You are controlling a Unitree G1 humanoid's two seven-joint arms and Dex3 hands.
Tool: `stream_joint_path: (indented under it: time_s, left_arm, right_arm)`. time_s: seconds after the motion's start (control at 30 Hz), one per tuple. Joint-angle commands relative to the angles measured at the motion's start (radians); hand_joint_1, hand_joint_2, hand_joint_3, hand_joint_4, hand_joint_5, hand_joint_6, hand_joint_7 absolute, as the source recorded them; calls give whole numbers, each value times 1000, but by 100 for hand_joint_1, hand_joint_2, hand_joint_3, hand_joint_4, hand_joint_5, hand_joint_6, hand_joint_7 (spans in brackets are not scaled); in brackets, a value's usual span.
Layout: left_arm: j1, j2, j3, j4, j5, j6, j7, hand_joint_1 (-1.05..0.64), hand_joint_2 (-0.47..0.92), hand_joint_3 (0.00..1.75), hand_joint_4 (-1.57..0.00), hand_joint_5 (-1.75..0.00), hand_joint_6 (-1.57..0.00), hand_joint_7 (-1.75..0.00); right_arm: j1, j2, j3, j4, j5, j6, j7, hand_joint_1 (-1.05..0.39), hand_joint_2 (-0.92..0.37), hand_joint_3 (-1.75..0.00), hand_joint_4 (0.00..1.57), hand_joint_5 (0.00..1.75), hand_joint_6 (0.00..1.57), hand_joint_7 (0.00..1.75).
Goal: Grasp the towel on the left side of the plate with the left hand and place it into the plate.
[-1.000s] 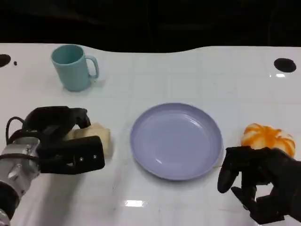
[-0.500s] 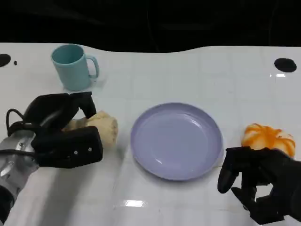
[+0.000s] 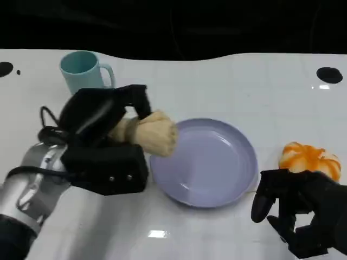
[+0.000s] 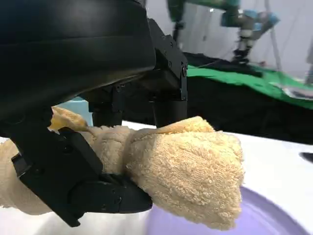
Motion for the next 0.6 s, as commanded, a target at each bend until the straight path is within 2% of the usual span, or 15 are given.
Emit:
stream_joint_path:
  time_s: [0.03,0.23,0.5,0.53,0.57,0.6]
  left_arm:
    - [-23,-56,-23,-46,33,58,-20,-18,43,103,-90,-175,-66,-175]
    - [-51,-142,-81,-68,100,159,-55,-16,44,100,-88,-175,-62,-175]
    - [-72,-227,-131,4,117,205,-59,-17,51,100,-87,-175,-62,-173]
    - [-72,-234,-131,5,106,209,-78,-18,53,97,-85,-175,-61,-167]
    - [-73,-239,-129,4,95,213,-98,-19,57,89,-79,-175,-63,-145]
    - [-73,-240,-125,0,75,213,-129,-20,65,75,-69,-169,-66,-114]
  right_arm:
    - [2,-5,-11,-4,5,8,0,3,-55,-110,73,175,71,143]
    - [4,-6,-8,0,3,-6,-1,3,-55,-110,73,175,71,144]
    - [8,-11,-2,3,-6,-26,-3,2,-55,-110,74,175,71,143]
    - [9,-10,-2,3,-6,-29,-2,2,-55,-110,74,175,71,143]
    - [9,-10,-3,4,-5,-31,-2,2,-55,-110,74,175,71,143]
    - [9,-10,-3,5,-5,-33,-1,1,-55,-110,74,175,71,143]
